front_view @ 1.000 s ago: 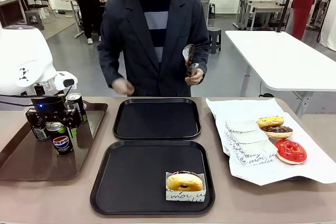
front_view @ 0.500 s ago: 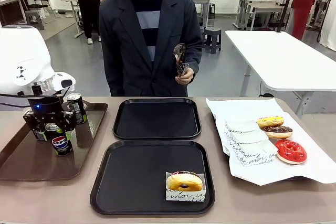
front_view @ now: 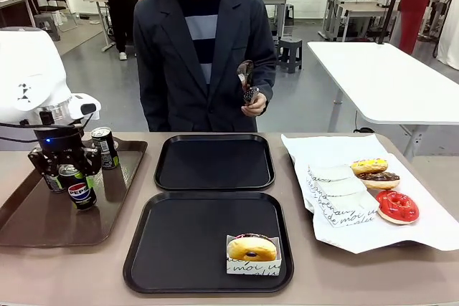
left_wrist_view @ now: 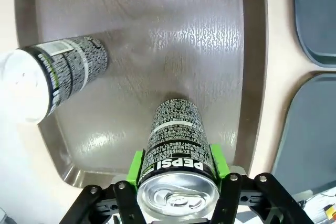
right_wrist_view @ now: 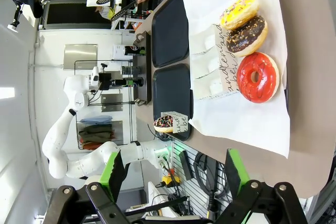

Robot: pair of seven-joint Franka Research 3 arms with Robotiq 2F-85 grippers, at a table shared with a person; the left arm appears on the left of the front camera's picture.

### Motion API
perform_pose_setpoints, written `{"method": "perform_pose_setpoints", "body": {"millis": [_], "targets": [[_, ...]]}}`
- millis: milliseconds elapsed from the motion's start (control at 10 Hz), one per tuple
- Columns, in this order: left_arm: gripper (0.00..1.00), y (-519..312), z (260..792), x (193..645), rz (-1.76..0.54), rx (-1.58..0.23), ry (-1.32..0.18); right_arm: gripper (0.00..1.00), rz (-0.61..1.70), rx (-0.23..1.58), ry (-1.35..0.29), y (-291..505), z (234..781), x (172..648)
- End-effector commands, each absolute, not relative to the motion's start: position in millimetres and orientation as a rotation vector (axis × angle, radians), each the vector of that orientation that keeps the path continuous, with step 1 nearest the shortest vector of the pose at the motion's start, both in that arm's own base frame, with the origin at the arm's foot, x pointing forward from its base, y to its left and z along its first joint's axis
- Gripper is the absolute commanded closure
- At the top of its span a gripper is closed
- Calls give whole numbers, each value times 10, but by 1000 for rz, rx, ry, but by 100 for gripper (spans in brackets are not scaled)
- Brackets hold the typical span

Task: Set up donuts and drinks on trays.
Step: Pick up one Pepsi coke and place it on the Flat Tray.

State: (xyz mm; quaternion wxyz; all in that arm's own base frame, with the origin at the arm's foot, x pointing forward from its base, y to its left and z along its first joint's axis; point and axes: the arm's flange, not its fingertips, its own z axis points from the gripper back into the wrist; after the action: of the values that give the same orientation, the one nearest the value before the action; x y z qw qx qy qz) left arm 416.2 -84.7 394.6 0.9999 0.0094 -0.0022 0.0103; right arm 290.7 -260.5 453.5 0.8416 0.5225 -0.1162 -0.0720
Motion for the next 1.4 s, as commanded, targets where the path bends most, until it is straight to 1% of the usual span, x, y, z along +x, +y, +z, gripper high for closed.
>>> {"method": "perform_pose_setpoints", "body": {"millis": [0,200,400,600,700,900,1000,1200,1300], "targets": [[56,-875,4356,4000,-8,76,-2,0,-138,1118,-262,-2622,4529,2904],[56,-868,4748,3754,-60,101,-14,0,-138,1118,-262,-2622,4529,2904],[56,-814,4928,3658,-64,88,-12,0,-138,1118,-262,-2622,4529,2904],[56,-650,5007,3562,-13,53,11,0,-138,1118,-262,-2622,4529,2904],[56,-828,4950,3605,-45,85,-11,0,-138,1118,-262,-2622,4529,2904],[56,-828,4950,3605,-45,85,-11,0,-138,1118,-262,-2622,4529,2904],[41,-766,4958,3582,-35,79,2,0,-138,1118,-262,-2622,4529,2904],[41,-1064,5043,3586,-77,34,-79,0,-138,1118,-262,-2622,4529,2904],[41,-1292,5110,3539,-116,40,-116,0,-138,1118,-262,-2622,4529,2904]]}}
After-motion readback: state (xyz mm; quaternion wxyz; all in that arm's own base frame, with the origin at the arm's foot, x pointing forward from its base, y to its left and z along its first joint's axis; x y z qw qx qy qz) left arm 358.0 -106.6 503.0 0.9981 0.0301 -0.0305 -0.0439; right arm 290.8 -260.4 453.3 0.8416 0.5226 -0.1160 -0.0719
